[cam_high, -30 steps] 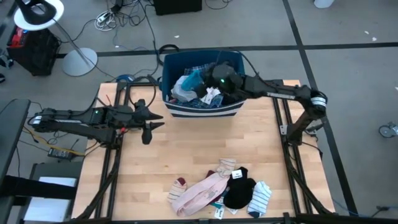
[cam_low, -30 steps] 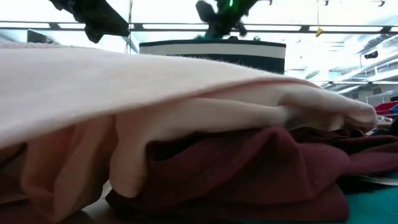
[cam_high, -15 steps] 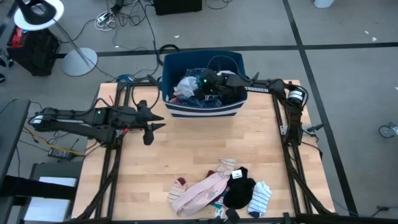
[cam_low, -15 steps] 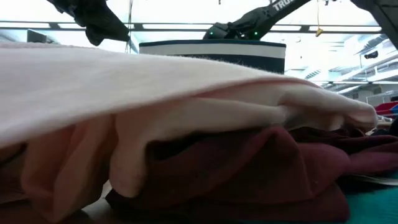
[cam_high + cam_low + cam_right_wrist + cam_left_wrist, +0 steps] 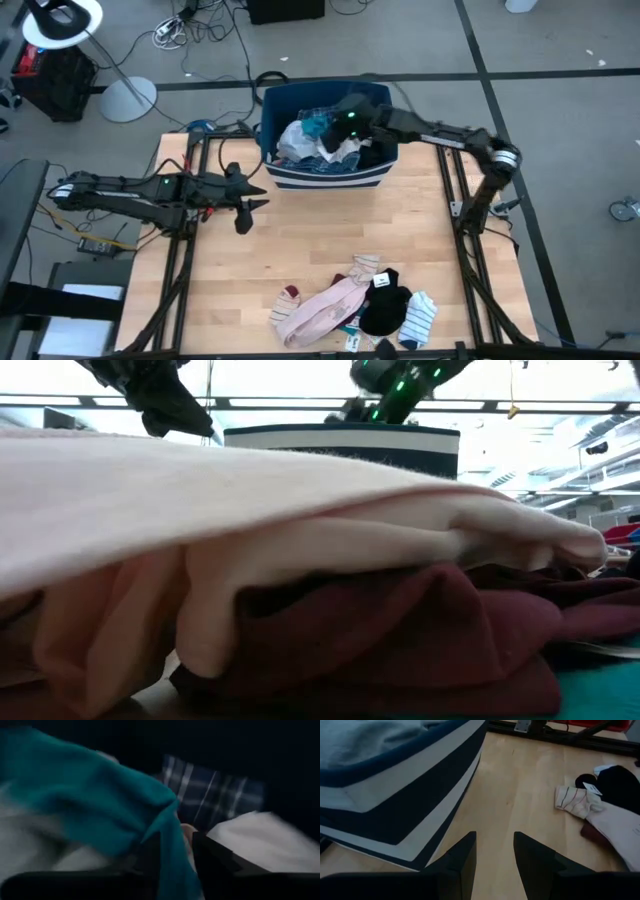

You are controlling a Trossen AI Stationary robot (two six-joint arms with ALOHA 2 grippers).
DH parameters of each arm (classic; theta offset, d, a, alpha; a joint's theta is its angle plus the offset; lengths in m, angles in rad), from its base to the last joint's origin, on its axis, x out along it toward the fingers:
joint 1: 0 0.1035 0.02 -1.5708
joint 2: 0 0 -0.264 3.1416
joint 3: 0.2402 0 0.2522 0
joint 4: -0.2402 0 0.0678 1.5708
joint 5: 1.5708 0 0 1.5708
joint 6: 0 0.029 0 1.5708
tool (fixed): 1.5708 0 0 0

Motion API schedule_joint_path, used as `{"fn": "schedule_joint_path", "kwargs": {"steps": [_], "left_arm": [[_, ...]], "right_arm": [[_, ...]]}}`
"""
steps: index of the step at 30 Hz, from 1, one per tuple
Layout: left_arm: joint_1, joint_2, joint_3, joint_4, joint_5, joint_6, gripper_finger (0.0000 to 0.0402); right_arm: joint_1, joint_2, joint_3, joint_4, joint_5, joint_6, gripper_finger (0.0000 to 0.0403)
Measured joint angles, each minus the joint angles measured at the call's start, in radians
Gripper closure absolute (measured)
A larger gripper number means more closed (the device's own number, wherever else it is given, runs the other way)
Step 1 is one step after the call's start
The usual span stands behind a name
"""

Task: Sort clothes
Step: Put the top blue sock into the blue laundry organizer, then put the pink boxer into the blue laundry organizer

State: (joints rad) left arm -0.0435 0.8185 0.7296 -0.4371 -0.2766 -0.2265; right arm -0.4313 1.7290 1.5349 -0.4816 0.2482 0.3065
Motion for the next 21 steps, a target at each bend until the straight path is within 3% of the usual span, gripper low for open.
{"fn": "schedule_joint_path", "kwargs": {"steps": [6, 11, 21], "left_arm": [[-0.032, 0.0, 0.0, -0.002, -0.004, -0.034, 0.0265], [-0.117, 0.025, 0.0, -0.002, -0.02, -0.073, 0.0265], [-0.333, 0.192, 0.001, 0.083, -0.133, -0.281, 0.0265]], "right_arm": [[0.024, -0.172, 0.001, -0.098, -0.103, -0.03, 0.0233], [0.095, -0.286, 0.002, -0.219, -0.155, -0.002, 0.0215], [0.384, -0.403, 0.002, -0.401, 0.036, 0.044, 0.0221]]}}
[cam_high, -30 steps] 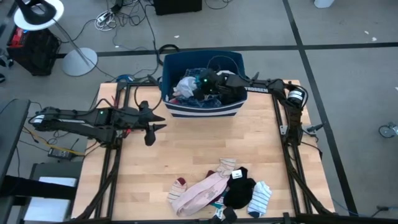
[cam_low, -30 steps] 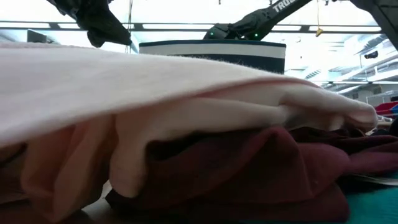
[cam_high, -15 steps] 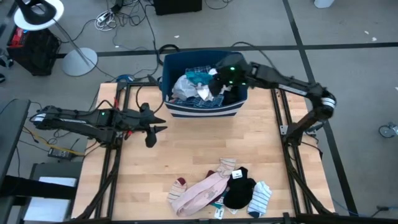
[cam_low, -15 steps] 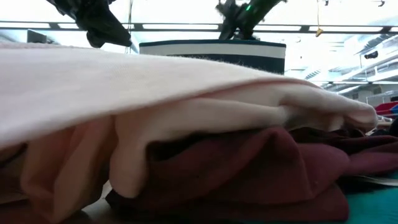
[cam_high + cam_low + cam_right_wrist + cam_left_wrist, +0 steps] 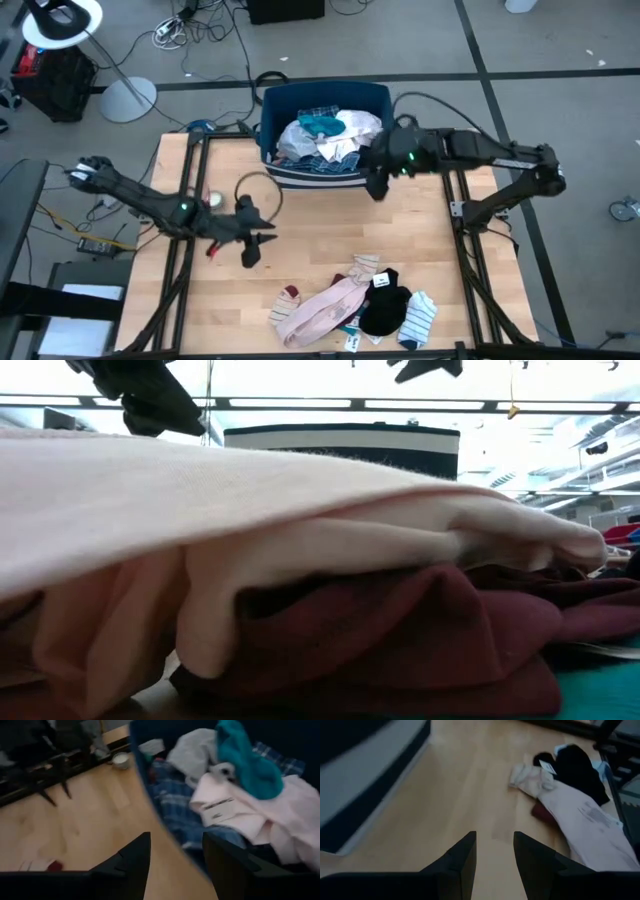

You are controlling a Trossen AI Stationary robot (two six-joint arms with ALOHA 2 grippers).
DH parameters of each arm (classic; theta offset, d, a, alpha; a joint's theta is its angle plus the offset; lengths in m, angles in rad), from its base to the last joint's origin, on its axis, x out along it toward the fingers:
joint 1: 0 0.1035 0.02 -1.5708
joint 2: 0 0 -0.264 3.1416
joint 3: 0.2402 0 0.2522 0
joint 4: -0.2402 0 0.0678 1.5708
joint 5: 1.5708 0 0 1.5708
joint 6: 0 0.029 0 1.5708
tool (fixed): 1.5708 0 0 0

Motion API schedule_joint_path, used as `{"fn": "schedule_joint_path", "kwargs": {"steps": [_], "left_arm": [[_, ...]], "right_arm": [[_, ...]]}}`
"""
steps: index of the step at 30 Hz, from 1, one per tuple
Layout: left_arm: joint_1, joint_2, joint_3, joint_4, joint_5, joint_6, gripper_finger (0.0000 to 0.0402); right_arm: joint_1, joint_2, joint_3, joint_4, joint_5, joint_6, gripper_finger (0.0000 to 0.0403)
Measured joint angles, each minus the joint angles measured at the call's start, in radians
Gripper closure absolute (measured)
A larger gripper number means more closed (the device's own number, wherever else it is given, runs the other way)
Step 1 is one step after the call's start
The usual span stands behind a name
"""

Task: Sort clothes
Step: Put the pink boxer into the blue laundry organizer

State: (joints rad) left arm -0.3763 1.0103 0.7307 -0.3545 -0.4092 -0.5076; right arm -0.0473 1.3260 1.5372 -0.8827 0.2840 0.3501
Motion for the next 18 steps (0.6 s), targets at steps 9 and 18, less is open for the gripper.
{"fn": "schedule_joint_path", "kwargs": {"steps": [9, 18], "left_arm": [[-0.123, 0.172, 0.016, 0.152, -0.053, -0.101, 0.0265], [-0.218, 0.398, 0.219, 0.127, -0.093, -0.122, 0.0276]], "right_arm": [[0.334, -0.002, -0.007, -0.106, 0.224, 0.192, 0.0222], [0.64, -0.003, -0.163, -0.124, 0.406, 0.574, 0.0222]]}}
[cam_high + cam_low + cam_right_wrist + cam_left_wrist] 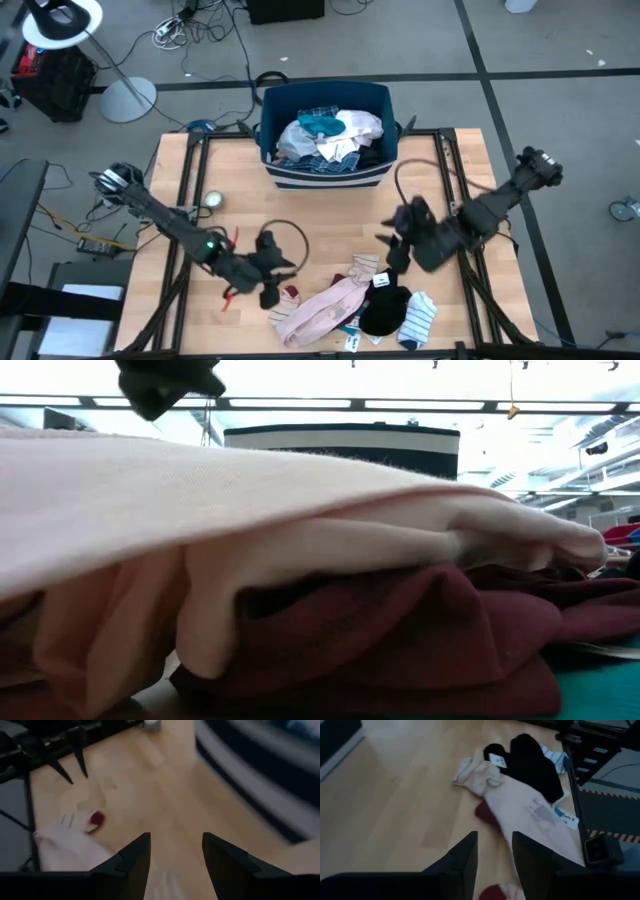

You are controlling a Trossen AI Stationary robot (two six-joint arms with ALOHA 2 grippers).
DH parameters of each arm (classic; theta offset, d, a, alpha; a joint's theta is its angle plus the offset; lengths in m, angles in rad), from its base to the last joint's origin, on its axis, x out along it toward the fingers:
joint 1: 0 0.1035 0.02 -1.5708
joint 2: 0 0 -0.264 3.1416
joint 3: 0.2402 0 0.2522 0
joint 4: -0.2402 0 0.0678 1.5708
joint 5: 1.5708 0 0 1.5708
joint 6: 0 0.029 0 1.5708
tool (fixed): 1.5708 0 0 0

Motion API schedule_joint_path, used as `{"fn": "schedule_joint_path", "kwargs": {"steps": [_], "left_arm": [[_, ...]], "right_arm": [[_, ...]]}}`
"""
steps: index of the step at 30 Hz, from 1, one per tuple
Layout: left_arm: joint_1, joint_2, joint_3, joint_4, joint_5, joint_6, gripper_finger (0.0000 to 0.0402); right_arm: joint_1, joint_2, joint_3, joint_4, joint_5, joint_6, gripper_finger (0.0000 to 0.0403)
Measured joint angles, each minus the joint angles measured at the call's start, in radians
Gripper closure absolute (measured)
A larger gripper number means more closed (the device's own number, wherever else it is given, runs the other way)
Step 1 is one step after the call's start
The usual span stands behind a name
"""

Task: Sort clothes
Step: Put the pink boxer into the blue laundry organizer

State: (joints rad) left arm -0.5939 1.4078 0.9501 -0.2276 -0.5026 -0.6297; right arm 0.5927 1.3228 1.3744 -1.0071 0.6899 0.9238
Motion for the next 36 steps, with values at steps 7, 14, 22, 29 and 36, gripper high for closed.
{"fn": "schedule_joint_path", "kwargs": {"steps": [7, 14, 22, 29, 36], "left_arm": [[-0.003, 0.224, 0.174, -0.014, 0.011, -0.007, 0.028], [0.004, 0.456, 0.343, -0.056, 0.052, -0.011, 0.028], [0.037, 0.64, 0.455, -0.114, 0.154, -0.043, 0.028], [0.065, 0.661, 0.457, -0.17, 0.245, -0.096, 0.0357], [0.056, 0.481, 0.457, -0.233, 0.175, -0.039, 0.0398]], "right_arm": [[0.191, 0.0, -0.185, 0.129, 0.089, 0.3, 0.0222], [0.304, 0.012, -0.374, 0.336, 0.145, 0.48, 0.0222], [0.336, 0.11, -0.429, 0.47, 0.151, 0.562, 0.0222], [0.336, 0.206, -0.429, 0.577, 0.151, 0.566, 0.0222], [0.337, 0.286, -0.429, 0.647, 0.147, 0.566, 0.0222]]}}
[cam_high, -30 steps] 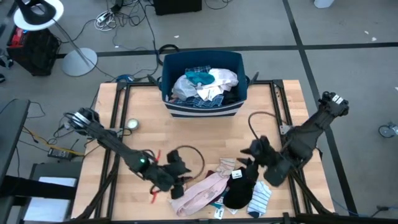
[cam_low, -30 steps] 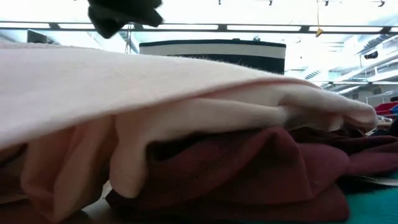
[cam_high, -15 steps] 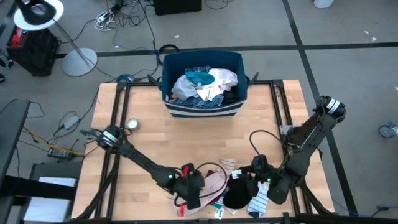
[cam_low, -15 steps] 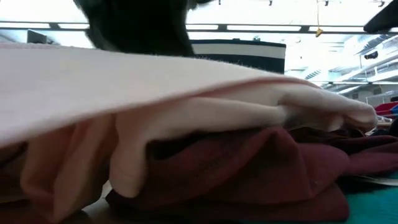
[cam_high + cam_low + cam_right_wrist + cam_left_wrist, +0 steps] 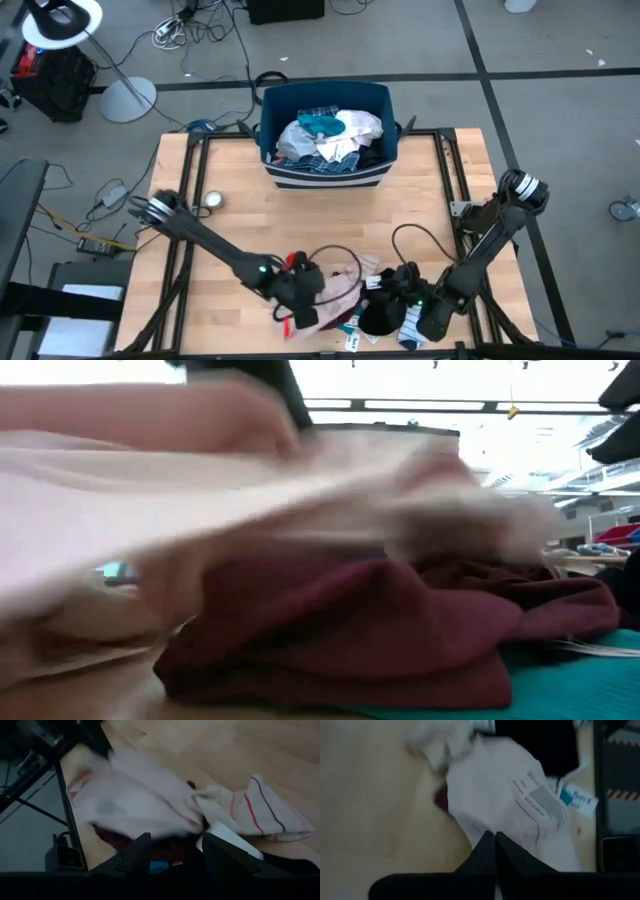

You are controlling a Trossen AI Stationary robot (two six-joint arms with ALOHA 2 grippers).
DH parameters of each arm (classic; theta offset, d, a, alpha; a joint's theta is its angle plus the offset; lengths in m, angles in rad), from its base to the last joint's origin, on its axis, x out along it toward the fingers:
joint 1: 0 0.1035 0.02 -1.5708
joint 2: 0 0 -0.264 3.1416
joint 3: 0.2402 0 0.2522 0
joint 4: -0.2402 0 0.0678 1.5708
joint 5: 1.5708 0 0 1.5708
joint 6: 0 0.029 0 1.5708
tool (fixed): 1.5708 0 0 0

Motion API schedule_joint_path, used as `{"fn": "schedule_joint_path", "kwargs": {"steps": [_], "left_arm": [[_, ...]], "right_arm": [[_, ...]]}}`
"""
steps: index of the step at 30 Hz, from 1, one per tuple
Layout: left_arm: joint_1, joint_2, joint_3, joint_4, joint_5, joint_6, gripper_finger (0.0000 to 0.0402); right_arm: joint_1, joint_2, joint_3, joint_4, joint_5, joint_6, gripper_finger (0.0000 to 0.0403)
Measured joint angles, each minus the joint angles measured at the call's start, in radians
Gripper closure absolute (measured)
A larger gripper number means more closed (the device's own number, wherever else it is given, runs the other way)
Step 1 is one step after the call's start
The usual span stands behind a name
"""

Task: Sort clothes
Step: Put the pink boxer into the blue laundry organizer

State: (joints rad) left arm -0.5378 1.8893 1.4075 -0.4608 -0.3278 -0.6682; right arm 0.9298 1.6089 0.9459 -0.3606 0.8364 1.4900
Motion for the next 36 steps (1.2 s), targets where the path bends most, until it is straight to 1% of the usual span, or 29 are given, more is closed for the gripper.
{"fn": "schedule_joint_path", "kwargs": {"steps": [3, 8, 13, 17, 19, 21, 27, 32, 36], "left_arm": [[-0.001, -0.104, 0.0, -0.034, -0.065, 0.034, 0.0399], [0.001, -0.272, 0.0, -0.06, -0.14, 0.097, 0.04], [0.039, -0.395, 0.0, -0.051, -0.177, 0.183, 0.0401], [0.11, -0.464, 0.0, -0.044, -0.172, 0.245, 0.0401], [0.162, -0.492, 0.006, -0.037, -0.152, 0.276, 0.0401], [0.219, -0.504, 0.046, -0.045, -0.111, 0.309, 0.0401], [0.427, -0.49, 0.255, -0.119, 0.026, 0.429, 0.0401], [0.602, -0.479, 0.386, -0.136, 0.064, 0.545, 0.0401], [0.717, -0.474, 0.406, -0.14, 0.065, 0.64, 0.0401]], "right_arm": [[0.0, 0.032, 0.0, 0.016, -0.001, 0.0, 0.0222], [0.0, 0.07, 0.0, 0.027, -0.002, 0.0, 0.0222], [-0.002, 0.092, 0.0, 0.033, 0.001, 0.0, 0.0222], [-0.007, 0.093, 0.0, 0.034, 0.002, 0.0, 0.0222], [-0.008, 0.093, 0.0, 0.035, 0.002, 0.0, 0.0222], [-0.008, 0.093, 0.0, 0.047, 0.008, -0.007, 0.0222], [-0.01, 0.092, 0.0, 0.054, 0.019, -0.046, 0.0222], [-0.016, 0.092, 0.0, 0.054, 0.02, -0.081, 0.0222], [-0.018, 0.092, 0.0, 0.054, 0.025, -0.098, 0.0222]]}}
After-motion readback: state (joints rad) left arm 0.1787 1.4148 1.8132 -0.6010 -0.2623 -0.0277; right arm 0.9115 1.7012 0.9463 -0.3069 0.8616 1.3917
